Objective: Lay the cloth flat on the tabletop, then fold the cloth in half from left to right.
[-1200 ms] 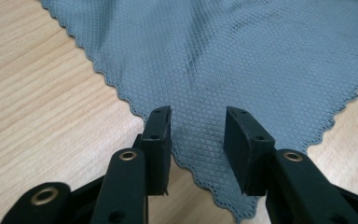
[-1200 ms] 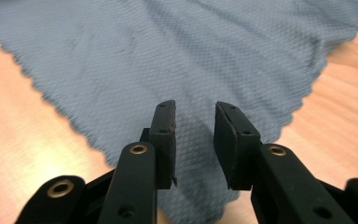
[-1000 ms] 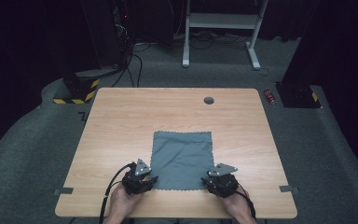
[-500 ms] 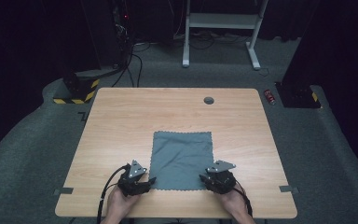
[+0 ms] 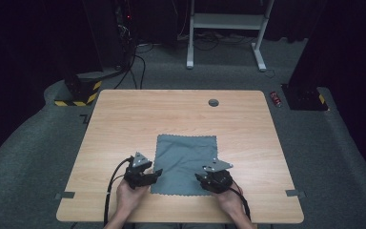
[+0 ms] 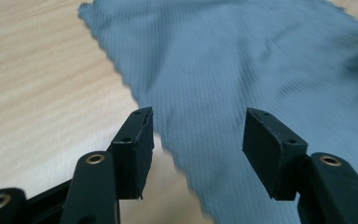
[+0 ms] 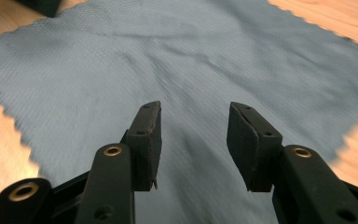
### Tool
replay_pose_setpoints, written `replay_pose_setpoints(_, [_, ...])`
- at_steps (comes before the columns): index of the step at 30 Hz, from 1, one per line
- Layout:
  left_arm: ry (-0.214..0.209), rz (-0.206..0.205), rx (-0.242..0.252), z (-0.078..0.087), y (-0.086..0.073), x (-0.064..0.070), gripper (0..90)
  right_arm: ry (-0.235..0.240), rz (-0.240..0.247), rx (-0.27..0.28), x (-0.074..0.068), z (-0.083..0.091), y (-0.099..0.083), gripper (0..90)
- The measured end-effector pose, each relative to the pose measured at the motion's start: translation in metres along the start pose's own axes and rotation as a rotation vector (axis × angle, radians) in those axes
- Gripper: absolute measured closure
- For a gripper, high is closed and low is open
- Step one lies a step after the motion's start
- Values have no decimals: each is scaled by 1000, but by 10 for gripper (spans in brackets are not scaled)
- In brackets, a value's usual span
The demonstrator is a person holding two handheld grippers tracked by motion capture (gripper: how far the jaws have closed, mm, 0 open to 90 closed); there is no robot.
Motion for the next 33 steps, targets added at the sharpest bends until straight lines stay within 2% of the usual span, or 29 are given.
replay_pose_setpoints(1, [28,-9,-20,-12,4,-4,435,6,16,-1,-6,-11,5,546])
replay_pose_setpoints(2, [28,-9,-20,-12,4,-4,434,6,16,-1,-6,-11,5,546])
replay_pose_setpoints(5, [67,-29,-20,-21,11,-10,431,19,23,-20,-15,-21,5,548])
replay_pose_setpoints(7, [81,-29,-2,-24,13,-17,426,22,19,-23,-18,-22,5,561])
replay_pose_setpoints(12, [71,-37,10,-23,12,-20,415,46,12,-9,-16,-21,3,550])
replay_pose_setpoints(16, [69,-40,12,-24,12,-21,410,42,6,6,-16,-21,2,543])
replay_pose_setpoints(20, [55,-53,23,-24,12,-21,409,31,-5,-11,-16,-21,3,540])
replay_pose_setpoints(23, [73,-28,20,-24,12,-22,387,19,-14,-22,-17,-21,4,531])
replay_pose_setpoints(24, [82,-23,16,-23,12,-23,369,14,-22,-18,-18,-21,3,486])
replay_pose_setpoints(26, [82,-24,17,-24,12,-23,378,19,-24,-22,-19,-21,3,470])
replay_pose_setpoints(28, [80,-15,33,-23,14,-26,391,9,-12,-29,-22,-20,3,483])
replay_pose_setpoints(30, [73,3,44,-22,16,-29,393,14,-7,-12,-25,-18,3,508])
replay_pose_setpoints(31, [68,12,34,-22,16,-30,393,23,-5,-4,-27,-19,4,520])
replay_pose_setpoints(33, [73,2,-18,-22,18,-33,369,38,-9,3,-31,-19,5,542])
Point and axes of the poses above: each handheld gripper's, and its own axes: z roughly backward along the jaws, y roughly out of its top, x roughly to its right, the point moved 9 cm from there along -z, roughly forward along the jaws, and after that the axes turned 1 degree about -y, right-handed, at the moved point
